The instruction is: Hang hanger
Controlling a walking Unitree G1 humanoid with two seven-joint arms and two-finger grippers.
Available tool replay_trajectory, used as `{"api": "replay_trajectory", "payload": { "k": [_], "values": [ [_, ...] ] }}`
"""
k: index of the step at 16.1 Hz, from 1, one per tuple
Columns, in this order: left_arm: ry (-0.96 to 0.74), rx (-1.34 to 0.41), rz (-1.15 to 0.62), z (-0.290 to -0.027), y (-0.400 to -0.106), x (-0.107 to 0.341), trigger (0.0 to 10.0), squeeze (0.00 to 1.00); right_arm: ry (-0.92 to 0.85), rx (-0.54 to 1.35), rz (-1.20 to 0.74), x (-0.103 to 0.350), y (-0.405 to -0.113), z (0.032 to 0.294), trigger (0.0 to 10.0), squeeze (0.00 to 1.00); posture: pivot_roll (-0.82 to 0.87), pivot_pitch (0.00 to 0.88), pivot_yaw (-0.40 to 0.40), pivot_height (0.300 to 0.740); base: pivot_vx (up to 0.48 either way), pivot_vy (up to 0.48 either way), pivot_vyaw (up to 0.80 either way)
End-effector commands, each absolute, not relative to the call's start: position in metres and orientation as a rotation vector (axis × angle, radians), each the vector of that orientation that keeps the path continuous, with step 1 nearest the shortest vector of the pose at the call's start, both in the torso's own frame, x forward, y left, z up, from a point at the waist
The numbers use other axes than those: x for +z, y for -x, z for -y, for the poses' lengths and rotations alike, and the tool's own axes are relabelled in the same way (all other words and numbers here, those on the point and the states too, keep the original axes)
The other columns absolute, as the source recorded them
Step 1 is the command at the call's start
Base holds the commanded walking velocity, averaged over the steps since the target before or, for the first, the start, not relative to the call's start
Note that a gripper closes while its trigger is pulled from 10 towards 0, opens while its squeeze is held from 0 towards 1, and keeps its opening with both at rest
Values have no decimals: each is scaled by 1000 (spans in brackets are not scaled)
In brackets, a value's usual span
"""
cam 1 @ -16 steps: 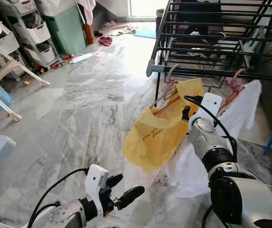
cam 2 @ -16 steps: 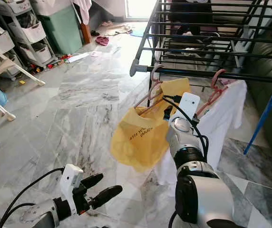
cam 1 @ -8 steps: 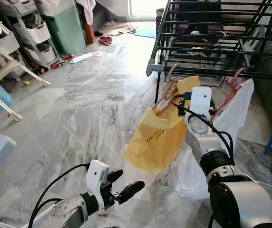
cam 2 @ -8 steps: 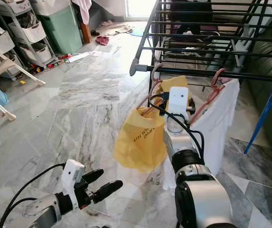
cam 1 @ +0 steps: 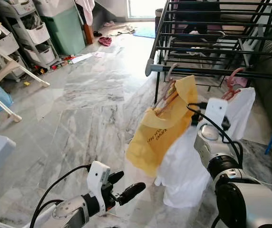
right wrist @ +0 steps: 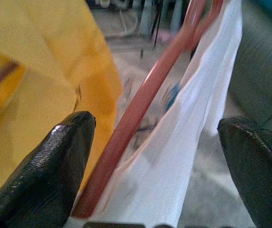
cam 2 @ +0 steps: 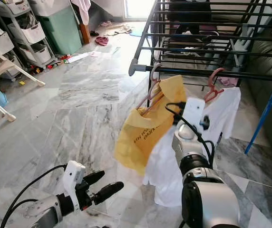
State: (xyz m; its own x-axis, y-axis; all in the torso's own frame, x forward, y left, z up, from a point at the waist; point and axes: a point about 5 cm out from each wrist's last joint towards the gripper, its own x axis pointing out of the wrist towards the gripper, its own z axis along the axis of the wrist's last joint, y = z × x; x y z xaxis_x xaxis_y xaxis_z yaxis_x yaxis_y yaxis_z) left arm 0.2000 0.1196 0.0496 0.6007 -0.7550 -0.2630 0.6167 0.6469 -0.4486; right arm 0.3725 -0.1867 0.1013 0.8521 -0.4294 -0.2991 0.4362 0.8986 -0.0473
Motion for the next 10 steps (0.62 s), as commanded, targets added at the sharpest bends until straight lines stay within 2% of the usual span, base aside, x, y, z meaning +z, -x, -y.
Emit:
{"api": "replay_trajectory", "payload": {
  "k": [1, 7, 10],
  "values": [
    [311, -806, -468, -123, -198, 49, 10000, 0, -84, -449, -387, 90, -369, 185, 10000, 0, 26, 104, 87, 740, 0, 0, 0],
    [344, -870, -419, -127, -199, 65, 10000, 0, -80, -419, -390, 94, -373, 180, 10000, 0, 41, 107, 77, 740, 0, 0, 0],
    [324, -878, -390, -122, -202, 71, 10000, 0, -20, -428, -398, 89, -369, 188, 10000, 0, 40, 100, 72, 740, 0, 0, 0]
  ]
}}
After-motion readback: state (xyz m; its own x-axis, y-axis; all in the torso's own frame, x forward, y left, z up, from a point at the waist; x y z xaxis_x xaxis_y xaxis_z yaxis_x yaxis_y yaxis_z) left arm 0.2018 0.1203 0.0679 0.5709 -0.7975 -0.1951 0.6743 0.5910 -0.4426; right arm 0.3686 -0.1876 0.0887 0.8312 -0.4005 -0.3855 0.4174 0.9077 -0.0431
